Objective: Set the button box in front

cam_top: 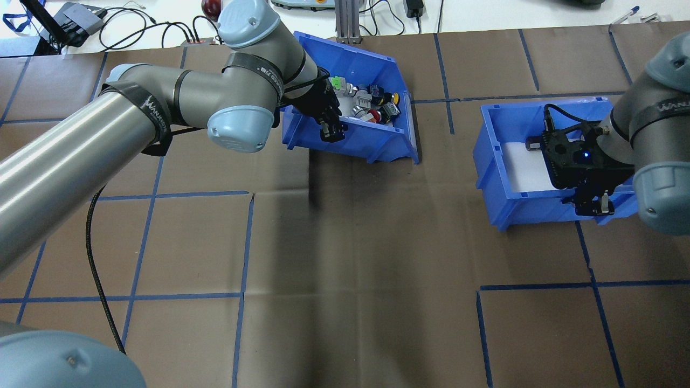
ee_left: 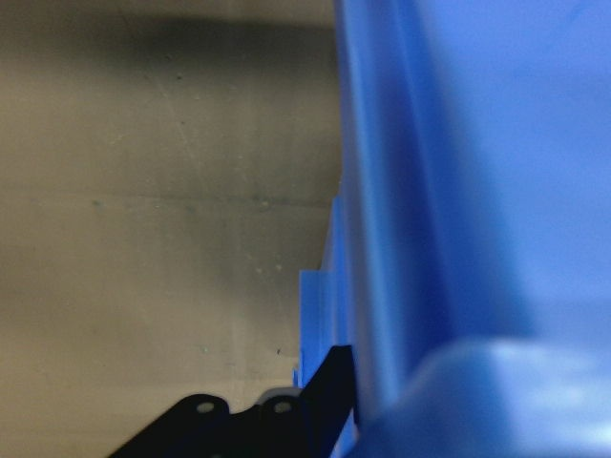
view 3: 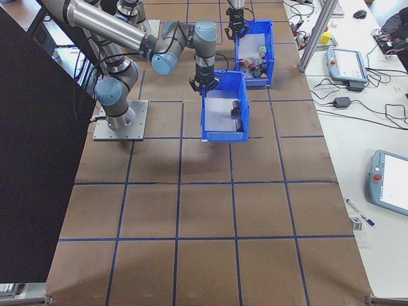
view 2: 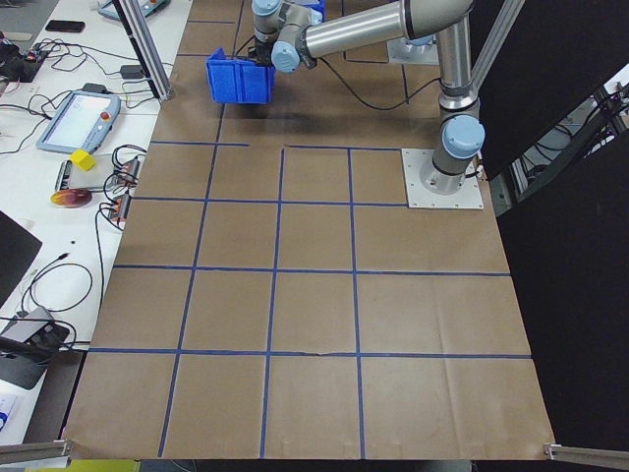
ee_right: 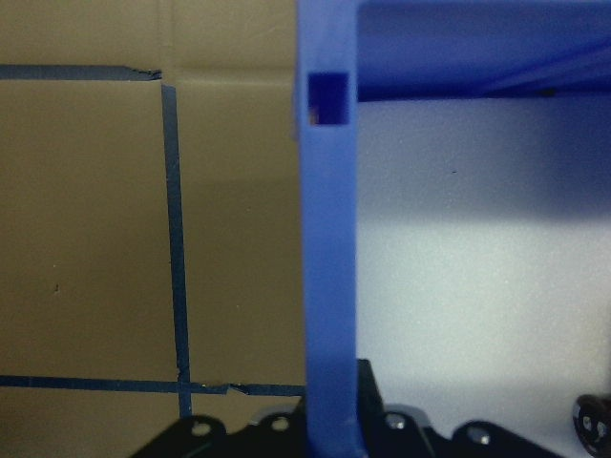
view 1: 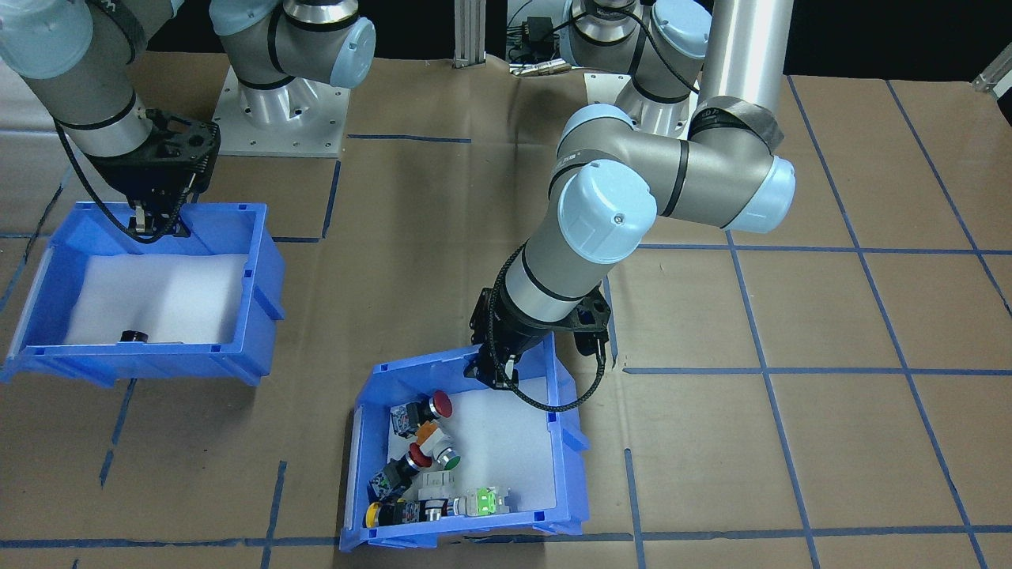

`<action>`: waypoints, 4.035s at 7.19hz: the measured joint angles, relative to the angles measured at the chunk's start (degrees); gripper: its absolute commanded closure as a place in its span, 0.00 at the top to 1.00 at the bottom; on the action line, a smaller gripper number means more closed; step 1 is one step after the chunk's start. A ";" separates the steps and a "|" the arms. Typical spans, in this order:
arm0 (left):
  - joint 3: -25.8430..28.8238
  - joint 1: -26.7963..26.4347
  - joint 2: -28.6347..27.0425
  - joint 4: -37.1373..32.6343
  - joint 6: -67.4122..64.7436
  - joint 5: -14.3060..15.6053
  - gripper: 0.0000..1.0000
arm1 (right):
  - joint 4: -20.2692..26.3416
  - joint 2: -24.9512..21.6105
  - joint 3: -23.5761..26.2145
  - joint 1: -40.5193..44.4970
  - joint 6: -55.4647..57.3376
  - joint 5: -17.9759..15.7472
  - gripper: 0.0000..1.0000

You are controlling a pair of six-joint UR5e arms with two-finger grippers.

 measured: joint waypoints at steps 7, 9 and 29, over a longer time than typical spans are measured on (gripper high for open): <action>-0.50 1.09 -3.20 2.21 8.39 -1.60 0.24 | 0.11 -0.14 -0.03 0.01 0.20 0.07 0.08; -0.38 2.25 -3.42 2.24 9.82 -1.07 0.24 | 0.72 -1.18 0.85 0.16 0.49 -0.01 0.08; -2.21 13.88 26.59 -39.12 105.73 20.31 1.00 | -7.71 -3.95 9.05 41.89 41.54 0.00 0.09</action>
